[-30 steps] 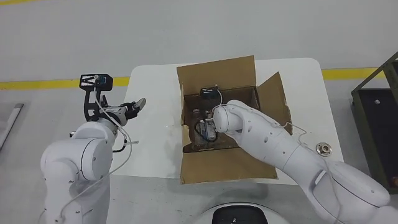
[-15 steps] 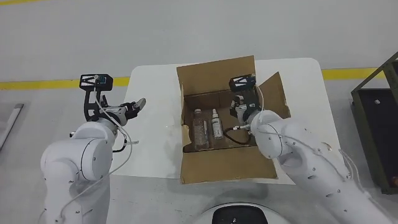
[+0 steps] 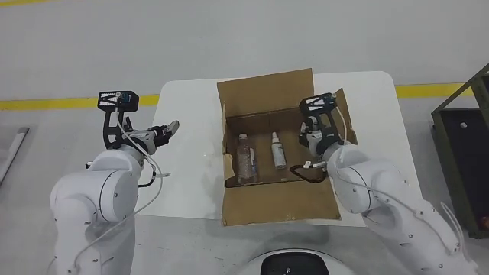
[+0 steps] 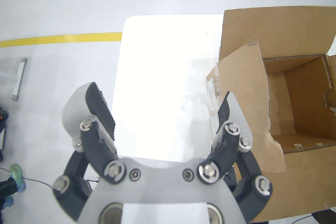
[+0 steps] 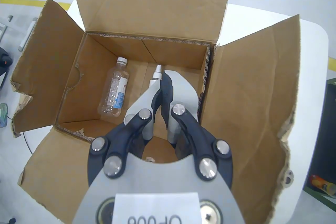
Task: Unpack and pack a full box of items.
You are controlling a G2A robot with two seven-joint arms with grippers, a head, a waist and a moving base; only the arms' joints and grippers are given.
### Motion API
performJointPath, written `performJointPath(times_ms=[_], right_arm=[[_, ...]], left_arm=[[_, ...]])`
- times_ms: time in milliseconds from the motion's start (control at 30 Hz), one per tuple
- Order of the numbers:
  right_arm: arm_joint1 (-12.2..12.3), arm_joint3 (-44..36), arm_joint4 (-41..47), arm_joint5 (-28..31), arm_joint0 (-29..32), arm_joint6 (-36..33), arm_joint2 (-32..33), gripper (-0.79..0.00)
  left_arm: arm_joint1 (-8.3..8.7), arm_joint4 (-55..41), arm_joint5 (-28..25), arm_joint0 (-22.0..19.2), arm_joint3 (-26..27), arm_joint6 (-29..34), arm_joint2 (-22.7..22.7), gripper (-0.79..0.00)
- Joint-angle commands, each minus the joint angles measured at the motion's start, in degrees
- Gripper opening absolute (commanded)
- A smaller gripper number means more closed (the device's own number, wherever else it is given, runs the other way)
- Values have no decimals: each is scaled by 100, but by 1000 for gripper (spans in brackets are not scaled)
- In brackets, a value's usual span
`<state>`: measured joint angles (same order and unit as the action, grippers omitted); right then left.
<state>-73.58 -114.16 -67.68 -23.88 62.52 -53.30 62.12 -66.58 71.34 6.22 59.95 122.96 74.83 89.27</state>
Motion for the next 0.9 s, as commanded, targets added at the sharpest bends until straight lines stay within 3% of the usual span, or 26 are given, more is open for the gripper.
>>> performJointPath(times_ms=[0, 167, 267, 567, 700, 867], right_arm=[[-5, -67, 66, 113, -17, 217, 94, -785], [76, -652, 253, 507, 129, 315, 975, -785], [160, -969, 501, 1032, 363, 208, 1742, -785], [354, -1355, 964, 2394, 1773, -9, 3836, -785], [414, -1341, 999, 3066, 2378, -176, 4368, -785], [455, -1059, 880, 3497, 2869, -399, 4416, -785]], left_arm=[[0, 0, 0, 0, 0, 0, 0, 0], [0, 0, 0, 0, 0, 0, 0, 0], [0, 0, 0, 0, 0, 0, 0, 0], [0, 0, 0, 0, 0, 0, 0, 0], [0, 0, 0, 0, 0, 0, 0, 0], [0, 0, 0, 0, 0, 0, 0, 0]])
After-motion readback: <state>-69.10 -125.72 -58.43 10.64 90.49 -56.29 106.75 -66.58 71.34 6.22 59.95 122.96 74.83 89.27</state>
